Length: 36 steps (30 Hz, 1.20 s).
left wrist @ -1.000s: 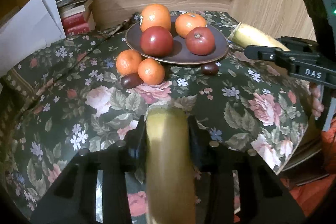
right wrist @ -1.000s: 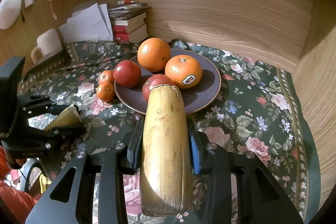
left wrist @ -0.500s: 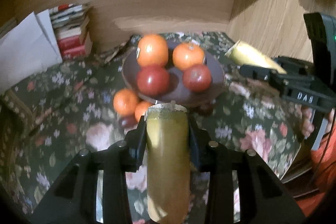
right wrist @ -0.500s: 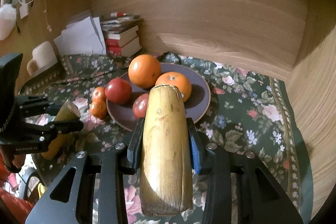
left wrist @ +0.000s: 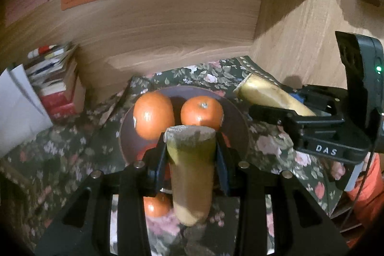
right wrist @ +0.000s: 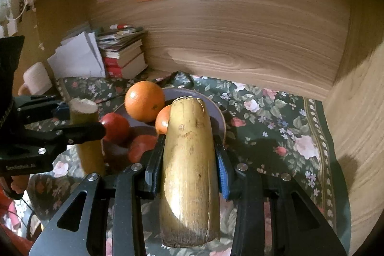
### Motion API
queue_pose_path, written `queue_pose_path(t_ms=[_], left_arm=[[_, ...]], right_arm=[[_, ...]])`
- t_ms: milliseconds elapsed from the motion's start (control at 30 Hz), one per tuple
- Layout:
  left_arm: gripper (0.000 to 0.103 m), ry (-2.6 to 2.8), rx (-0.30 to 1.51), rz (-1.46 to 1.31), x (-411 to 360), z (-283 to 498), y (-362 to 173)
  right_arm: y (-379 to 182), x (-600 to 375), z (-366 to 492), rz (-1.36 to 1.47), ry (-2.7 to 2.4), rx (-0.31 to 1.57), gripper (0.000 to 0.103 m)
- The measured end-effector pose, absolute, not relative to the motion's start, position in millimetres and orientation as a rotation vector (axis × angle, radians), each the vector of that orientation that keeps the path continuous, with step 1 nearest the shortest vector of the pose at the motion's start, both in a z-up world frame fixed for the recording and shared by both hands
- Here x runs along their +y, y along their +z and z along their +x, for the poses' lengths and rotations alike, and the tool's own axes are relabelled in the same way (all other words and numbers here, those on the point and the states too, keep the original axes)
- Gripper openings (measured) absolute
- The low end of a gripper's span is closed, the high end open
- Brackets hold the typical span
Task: Organize fruits
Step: 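Carry both yellow cylinders toward the dark plate, then lower the yellow cylinder onto the plate with the left tool while the right tool lowers its cylinder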
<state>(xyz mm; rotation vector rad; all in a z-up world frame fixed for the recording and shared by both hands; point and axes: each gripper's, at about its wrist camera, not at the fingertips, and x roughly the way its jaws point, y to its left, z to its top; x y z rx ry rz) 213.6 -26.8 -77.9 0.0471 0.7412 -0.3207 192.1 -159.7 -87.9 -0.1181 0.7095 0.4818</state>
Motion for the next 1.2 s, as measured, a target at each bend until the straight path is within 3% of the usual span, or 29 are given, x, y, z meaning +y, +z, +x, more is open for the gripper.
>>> queue_pose_path(t_ms=[833, 967, 1067, 1200], left_arm=[[0.039, -0.274, 0.750, 0.013, -32.7, 274.5, -91.6], [0.042, -0.245, 0.747, 0.044, -33.1, 275.4, -95.8], [0.055, -0.238, 0.731, 0.047, -31.7, 273.3, -94.9], [0.056, -0.239, 0.714, 0.055, -30.2, 269.3, -90.7]], right_arm=[[-110.2, -154.5, 266.5, -0.022, 0.450, 0.869, 0.034], [-109.7, -158.0, 268.2, 0.002, 0.450, 0.886, 0.035], [-106.1, -156.3, 263.3, -0.037, 0.446, 0.870, 0.038], [-101.3, -155.7, 254.8, -0.067, 0.463, 0.858, 0.038]])
